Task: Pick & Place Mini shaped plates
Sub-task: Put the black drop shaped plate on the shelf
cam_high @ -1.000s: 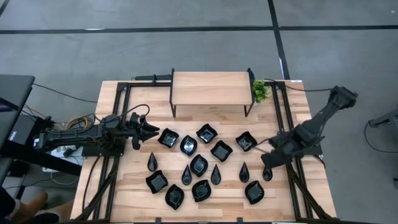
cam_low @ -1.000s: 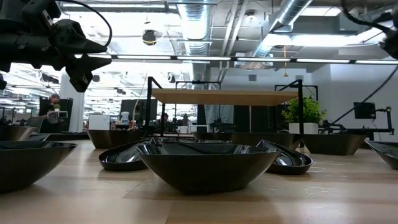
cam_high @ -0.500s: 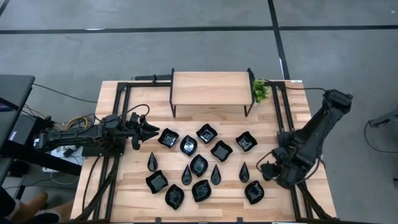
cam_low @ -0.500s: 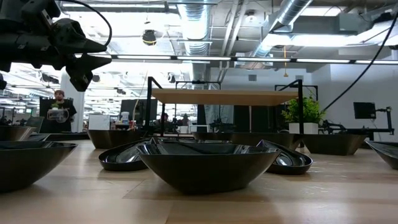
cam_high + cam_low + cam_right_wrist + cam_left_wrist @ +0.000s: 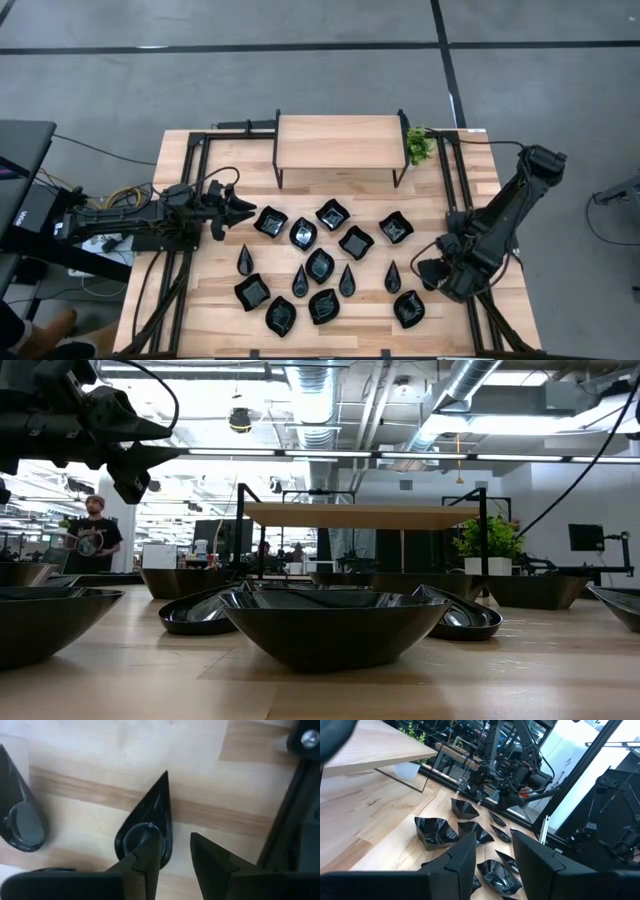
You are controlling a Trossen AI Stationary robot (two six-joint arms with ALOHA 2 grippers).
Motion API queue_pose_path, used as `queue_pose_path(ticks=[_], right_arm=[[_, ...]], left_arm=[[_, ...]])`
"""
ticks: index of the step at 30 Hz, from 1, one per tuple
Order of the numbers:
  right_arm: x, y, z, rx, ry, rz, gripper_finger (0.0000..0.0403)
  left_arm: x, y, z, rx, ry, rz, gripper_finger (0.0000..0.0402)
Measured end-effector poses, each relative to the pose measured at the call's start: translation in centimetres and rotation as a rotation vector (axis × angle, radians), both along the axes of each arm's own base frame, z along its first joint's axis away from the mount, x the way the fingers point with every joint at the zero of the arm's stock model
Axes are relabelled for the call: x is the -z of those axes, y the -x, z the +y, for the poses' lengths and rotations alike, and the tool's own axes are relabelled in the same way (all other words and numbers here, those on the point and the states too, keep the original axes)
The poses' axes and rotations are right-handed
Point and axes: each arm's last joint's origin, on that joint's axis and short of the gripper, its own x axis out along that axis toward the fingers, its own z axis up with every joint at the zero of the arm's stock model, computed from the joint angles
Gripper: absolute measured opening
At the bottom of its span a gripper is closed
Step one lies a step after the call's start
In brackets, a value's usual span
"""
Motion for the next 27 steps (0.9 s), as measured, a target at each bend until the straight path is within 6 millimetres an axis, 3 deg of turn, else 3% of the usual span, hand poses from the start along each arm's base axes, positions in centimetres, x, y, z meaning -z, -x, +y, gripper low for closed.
queue_pose_path(ticks=[8,17,27], right_arm=[[0.3,0.0,-0.2,0.000,0.019,-0.017,0.0105],[0.5,-0.2,0.0,0.009,0.002,0.000,0.0146],[1.5,-0.9,0.6,0.014,0.028,0.017,0.0130]], left_arm=[[-0.2,0.0,0.0,0.000,-0.002,-0.019,0.0131],[-0.2,0.0,0.0,0.000,-0.003,-0.025,0.0131],[-0.3,0.0,0.0,0.000,-0.004,-0.035,0.0131]])
